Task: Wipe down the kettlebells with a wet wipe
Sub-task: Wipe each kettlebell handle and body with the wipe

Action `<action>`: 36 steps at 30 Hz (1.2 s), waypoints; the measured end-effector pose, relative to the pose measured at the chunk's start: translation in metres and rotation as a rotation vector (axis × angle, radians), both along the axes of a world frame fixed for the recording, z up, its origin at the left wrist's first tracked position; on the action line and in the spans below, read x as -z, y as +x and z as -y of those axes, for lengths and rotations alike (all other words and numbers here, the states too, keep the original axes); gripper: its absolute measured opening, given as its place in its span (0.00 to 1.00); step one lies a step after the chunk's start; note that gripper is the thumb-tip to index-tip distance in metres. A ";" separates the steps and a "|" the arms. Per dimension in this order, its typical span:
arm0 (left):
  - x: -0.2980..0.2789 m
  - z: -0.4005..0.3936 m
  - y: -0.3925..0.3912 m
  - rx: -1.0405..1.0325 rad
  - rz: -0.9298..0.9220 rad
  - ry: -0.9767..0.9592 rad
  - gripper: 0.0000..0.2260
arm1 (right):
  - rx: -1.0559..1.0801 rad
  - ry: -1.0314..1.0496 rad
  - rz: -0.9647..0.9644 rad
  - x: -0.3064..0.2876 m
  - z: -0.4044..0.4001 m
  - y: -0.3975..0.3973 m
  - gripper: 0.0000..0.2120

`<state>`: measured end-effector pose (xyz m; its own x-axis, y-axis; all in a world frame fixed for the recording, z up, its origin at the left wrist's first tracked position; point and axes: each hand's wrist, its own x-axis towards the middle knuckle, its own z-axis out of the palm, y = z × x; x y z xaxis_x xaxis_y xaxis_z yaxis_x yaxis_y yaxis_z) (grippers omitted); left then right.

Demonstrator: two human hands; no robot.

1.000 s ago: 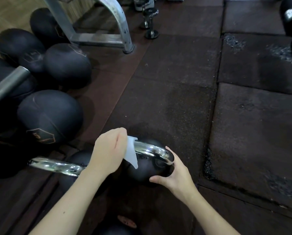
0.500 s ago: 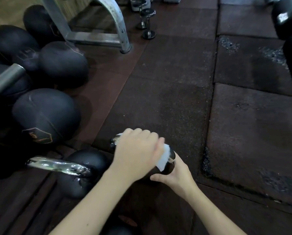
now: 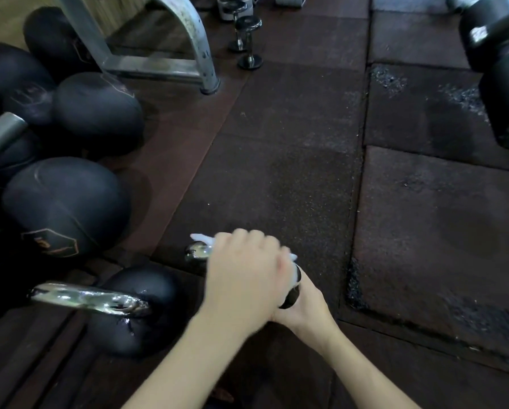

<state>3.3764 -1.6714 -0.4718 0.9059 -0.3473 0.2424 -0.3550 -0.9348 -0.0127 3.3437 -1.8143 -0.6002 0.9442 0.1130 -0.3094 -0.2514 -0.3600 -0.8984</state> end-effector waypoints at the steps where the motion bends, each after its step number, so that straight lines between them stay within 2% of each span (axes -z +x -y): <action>1: 0.005 0.013 -0.001 0.027 0.023 -0.019 0.14 | -0.004 -0.040 0.002 0.000 -0.001 0.001 0.38; 2: 0.005 0.021 -0.002 0.042 0.024 -0.045 0.16 | -0.004 -0.061 0.006 0.000 -0.002 0.002 0.32; 3: 0.005 0.020 -0.001 0.053 0.042 -0.049 0.18 | -0.001 -0.050 -0.001 -0.001 -0.001 0.002 0.31; 5: 0.004 -0.007 0.006 0.034 0.083 -0.094 0.19 | 0.006 -0.001 -0.023 0.001 0.000 0.002 0.45; 7: 0.012 -0.049 0.012 0.006 0.056 -0.134 0.13 | 0.025 0.033 -0.025 0.003 0.002 0.002 0.56; 8: 0.015 -0.068 0.013 -0.070 -0.036 -0.223 0.10 | 0.021 0.045 -0.030 0.003 0.003 0.001 0.57; 10: 0.025 -0.094 0.016 -0.261 -0.207 -0.467 0.11 | 0.011 0.036 -0.032 0.000 0.003 0.001 0.58; 11: 0.027 -0.095 0.015 -0.320 -0.237 -0.582 0.13 | 0.012 0.026 -0.034 -0.002 0.003 0.001 0.58; 12: 0.028 -0.093 0.012 -0.346 -0.241 -0.618 0.15 | 0.012 0.023 -0.037 -0.002 0.004 0.001 0.57; 13: 0.022 -0.086 0.011 -0.338 -0.219 -0.586 0.14 | 0.012 0.021 -0.045 -0.003 0.004 0.001 0.57; 16: 0.004 -0.047 0.008 -0.159 -0.001 -0.188 0.09 | 0.005 -0.023 -0.062 -0.001 0.005 0.001 0.57; 17: 0.004 -0.028 0.004 -0.085 -0.004 -0.114 0.10 | 0.000 -0.062 -0.065 -0.004 0.003 0.001 0.53; 20: 0.006 0.023 -0.007 0.028 -0.023 -0.067 0.14 | -0.060 -0.195 -0.033 -0.018 -0.004 0.004 0.18; 22: 0.013 0.030 -0.007 0.079 0.074 -0.035 0.14 | -0.094 -0.238 -0.041 -0.025 -0.005 0.006 0.09; 23: 0.012 0.023 -0.006 0.082 0.104 -0.073 0.14 | -0.087 -0.217 -0.039 -0.023 -0.004 0.005 0.12; 25: 0.006 -0.005 -0.002 0.059 0.072 -0.206 0.14 | -0.034 -0.116 -0.051 -0.015 -0.002 0.003 0.30; 26: 0.004 -0.021 0.000 0.052 0.068 -0.201 0.13 | -0.014 -0.077 -0.054 -0.012 0.000 0.002 0.40; 28: 0.009 -0.055 0.004 -0.044 0.021 -0.236 0.11 | 0.003 -0.026 -0.052 -0.008 0.001 0.001 0.50; 30: 0.024 -0.081 0.009 -0.224 -0.147 -0.491 0.12 | 0.015 -0.005 -0.047 -0.007 0.004 0.001 0.53; 31: 0.025 -0.085 0.011 -0.296 -0.171 -0.579 0.14 | 0.011 -0.008 -0.040 -0.009 0.004 0.001 0.53; 33: 0.026 -0.080 0.011 -0.430 -0.223 -0.607 0.15 | 0.003 -0.034 -0.037 -0.008 0.004 0.001 0.53; 34: 0.024 -0.070 0.012 -0.430 -0.176 -0.570 0.13 | 0.002 -0.036 -0.036 -0.006 0.004 0.001 0.53; 36: 0.008 -0.035 0.007 -0.277 -0.022 -0.341 0.11 | -0.010 -0.038 -0.048 -0.006 0.004 0.002 0.52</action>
